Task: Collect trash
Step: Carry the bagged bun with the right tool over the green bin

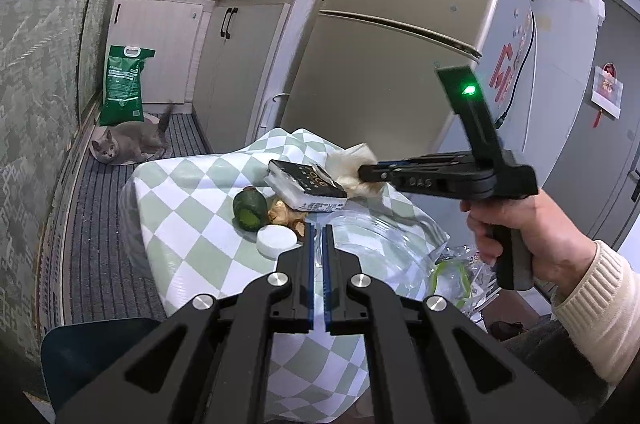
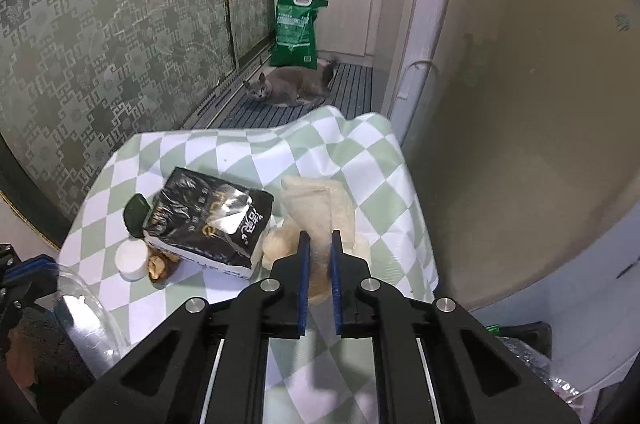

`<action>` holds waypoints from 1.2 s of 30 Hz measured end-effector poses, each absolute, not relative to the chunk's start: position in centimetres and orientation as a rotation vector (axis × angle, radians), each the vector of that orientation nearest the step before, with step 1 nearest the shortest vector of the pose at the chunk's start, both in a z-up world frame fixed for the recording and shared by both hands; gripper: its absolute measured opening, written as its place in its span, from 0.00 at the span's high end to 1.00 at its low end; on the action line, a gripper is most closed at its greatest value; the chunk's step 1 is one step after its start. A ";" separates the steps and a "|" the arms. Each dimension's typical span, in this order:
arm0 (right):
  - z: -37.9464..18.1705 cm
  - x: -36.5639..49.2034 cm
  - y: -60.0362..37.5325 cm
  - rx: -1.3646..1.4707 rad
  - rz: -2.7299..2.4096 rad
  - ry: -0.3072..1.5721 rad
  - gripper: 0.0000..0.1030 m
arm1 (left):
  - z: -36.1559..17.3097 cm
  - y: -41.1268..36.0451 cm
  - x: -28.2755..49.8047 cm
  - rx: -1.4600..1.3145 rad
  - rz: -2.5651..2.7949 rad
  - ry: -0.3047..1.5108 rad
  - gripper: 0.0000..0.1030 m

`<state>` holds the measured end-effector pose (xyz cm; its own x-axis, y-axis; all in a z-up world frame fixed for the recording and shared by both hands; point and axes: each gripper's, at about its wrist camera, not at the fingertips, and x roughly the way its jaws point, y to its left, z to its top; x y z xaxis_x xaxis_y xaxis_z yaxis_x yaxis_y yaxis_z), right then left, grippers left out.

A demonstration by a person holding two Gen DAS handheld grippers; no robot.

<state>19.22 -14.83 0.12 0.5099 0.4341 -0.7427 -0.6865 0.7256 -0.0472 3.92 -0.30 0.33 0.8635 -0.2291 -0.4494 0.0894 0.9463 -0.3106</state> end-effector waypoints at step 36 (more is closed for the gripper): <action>4.6 8.3 -8.6 -0.351 1.069 0.727 0.91 | -1.8 6.3 -1.5 -0.240 0.057 0.621 0.96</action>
